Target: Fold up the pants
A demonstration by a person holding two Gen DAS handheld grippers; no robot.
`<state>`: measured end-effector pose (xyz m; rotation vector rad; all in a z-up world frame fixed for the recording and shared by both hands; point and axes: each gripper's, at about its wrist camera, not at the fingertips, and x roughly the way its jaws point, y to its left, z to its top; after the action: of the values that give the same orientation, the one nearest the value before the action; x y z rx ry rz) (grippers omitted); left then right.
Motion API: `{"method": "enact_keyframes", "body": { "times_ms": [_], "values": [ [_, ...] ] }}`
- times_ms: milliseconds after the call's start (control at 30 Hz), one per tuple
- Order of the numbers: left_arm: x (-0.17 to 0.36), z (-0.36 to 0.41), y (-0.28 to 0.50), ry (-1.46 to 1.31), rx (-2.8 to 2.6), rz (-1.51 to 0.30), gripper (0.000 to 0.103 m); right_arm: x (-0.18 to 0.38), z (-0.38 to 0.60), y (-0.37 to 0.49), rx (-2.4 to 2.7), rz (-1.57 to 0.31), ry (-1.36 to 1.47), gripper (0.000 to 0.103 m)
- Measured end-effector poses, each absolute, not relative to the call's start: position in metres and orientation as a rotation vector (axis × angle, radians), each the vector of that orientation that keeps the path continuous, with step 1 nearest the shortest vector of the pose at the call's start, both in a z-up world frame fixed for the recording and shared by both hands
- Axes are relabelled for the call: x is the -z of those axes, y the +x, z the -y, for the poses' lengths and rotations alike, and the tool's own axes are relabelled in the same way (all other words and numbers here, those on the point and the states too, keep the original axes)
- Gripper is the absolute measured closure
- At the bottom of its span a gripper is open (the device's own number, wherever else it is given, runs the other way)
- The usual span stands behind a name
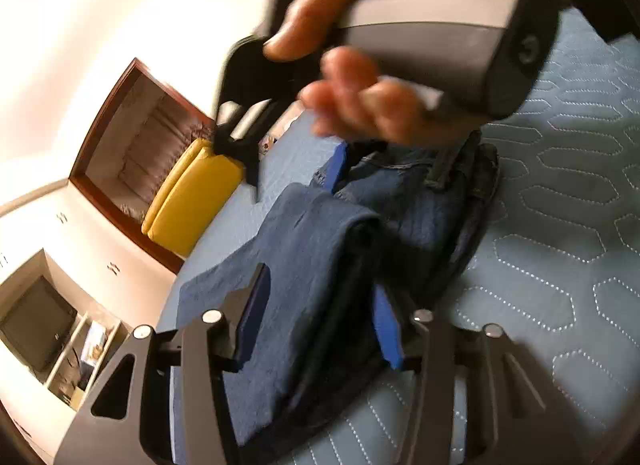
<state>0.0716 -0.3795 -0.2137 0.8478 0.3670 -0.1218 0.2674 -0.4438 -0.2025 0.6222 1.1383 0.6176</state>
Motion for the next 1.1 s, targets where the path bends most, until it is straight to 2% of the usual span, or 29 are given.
{"method": "enact_keyframes", "body": {
  "times_ms": [67, 100, 133, 167, 333, 467, 533, 567, 633, 800, 1100],
  "values": [
    [0.220, 0.388, 0.073, 0.866, 0.127, -0.373, 0.064, 0.198, 0.430, 0.274, -0.608, -1.156, 0.563, 0.034],
    [0.220, 0.390, 0.073, 0.878, 0.128, -0.387, 0.082, 0.197, 0.422, 0.277, -0.599, -1.169, 0.533, 0.034],
    [0.220, 0.388, 0.070, 0.884, 0.142, -0.400, 0.089, 0.195, 0.415, 0.281, -0.594, -1.176, 0.514, 0.034],
    [0.218, 0.383, 0.065, 0.885, 0.145, -0.397, 0.091, 0.198, 0.403, 0.292, -0.592, -1.182, 0.509, 0.034],
    [0.197, 0.391, 0.055, 0.869, 0.122, -0.342, 0.092, 0.198, 0.401, 0.311, -0.592, -1.215, 0.501, 0.034],
    [0.192, 0.390, 0.052, 0.871, 0.131, -0.321, 0.092, 0.192, 0.401, 0.328, -0.573, -1.247, 0.506, 0.046],
    [0.194, 0.391, 0.055, 0.878, 0.129, -0.321, 0.092, 0.190, 0.398, 0.332, -0.550, -1.255, 0.464, 0.069],
    [0.194, 0.392, 0.054, 0.881, 0.127, -0.319, 0.092, 0.189, 0.400, 0.332, -0.543, -1.261, 0.452, 0.089],
    [0.192, 0.397, 0.050, 0.889, 0.124, -0.296, 0.092, 0.178, 0.400, 0.330, -0.573, -1.220, 0.429, 0.092],
    [0.195, 0.424, 0.049, 0.935, 0.171, -0.276, 0.092, 0.161, 0.431, 0.325, -0.546, -1.166, 0.431, 0.093],
    [0.224, 0.454, 0.047, 1.034, 0.238, -0.278, 0.092, 0.180, 0.473, 0.322, -0.514, -1.151, 0.488, 0.093]
  ]
}}
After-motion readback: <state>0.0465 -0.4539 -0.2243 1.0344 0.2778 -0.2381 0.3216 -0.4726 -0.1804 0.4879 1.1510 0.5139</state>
